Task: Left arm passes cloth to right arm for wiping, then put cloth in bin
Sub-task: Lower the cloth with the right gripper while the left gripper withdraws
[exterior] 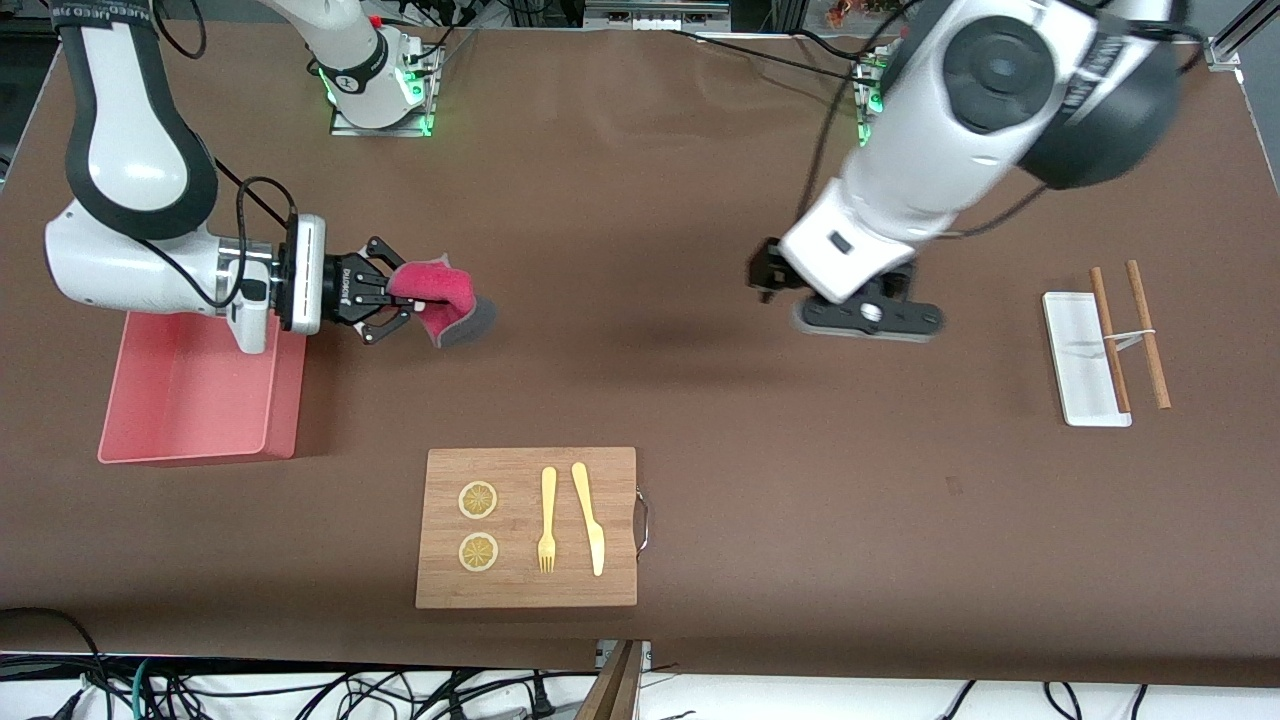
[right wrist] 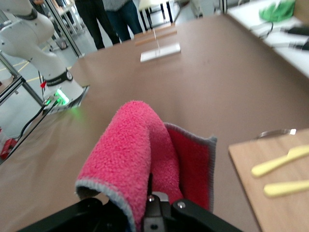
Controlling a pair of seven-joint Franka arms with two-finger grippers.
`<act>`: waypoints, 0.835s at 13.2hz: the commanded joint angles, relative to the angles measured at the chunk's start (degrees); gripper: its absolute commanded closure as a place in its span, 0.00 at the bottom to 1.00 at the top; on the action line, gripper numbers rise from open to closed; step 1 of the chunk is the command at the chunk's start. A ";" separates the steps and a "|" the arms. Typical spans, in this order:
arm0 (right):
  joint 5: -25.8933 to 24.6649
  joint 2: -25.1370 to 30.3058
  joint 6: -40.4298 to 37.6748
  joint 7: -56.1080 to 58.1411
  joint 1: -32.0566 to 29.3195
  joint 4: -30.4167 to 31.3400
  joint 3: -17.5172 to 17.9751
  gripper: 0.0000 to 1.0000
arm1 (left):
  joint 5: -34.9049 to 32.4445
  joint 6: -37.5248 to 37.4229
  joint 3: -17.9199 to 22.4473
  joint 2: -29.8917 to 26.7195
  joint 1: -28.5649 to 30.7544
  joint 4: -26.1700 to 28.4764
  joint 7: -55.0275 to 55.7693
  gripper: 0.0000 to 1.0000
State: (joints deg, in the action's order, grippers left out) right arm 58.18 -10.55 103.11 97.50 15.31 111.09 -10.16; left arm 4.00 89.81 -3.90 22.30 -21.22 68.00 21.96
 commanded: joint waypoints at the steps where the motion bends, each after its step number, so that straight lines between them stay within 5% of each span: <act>1: -7.88 3.60 -0.54 -10.88 -0.37 1.32 -0.39 1.00 | -1.62 -2.27 3.36 -4.88 2.66 3.88 -10.58 0.00; 5: -19.83 4.39 -0.37 -31.70 -0.37 0.36 -0.74 1.00 | -1.71 -0.70 3.10 -13.22 12.59 17.04 -19.39 0.00; 11: -38.63 4.92 2.78 -68.09 -0.28 -1.67 1.09 1.00 | -0.67 12.93 2.58 -26.93 22.18 38.14 -29.87 0.00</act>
State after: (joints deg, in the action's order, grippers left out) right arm 24.34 -6.36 104.57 38.92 15.13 109.70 -10.59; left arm 3.55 98.74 -0.01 3.23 -0.80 95.82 -6.34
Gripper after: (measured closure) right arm 0.978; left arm 0.000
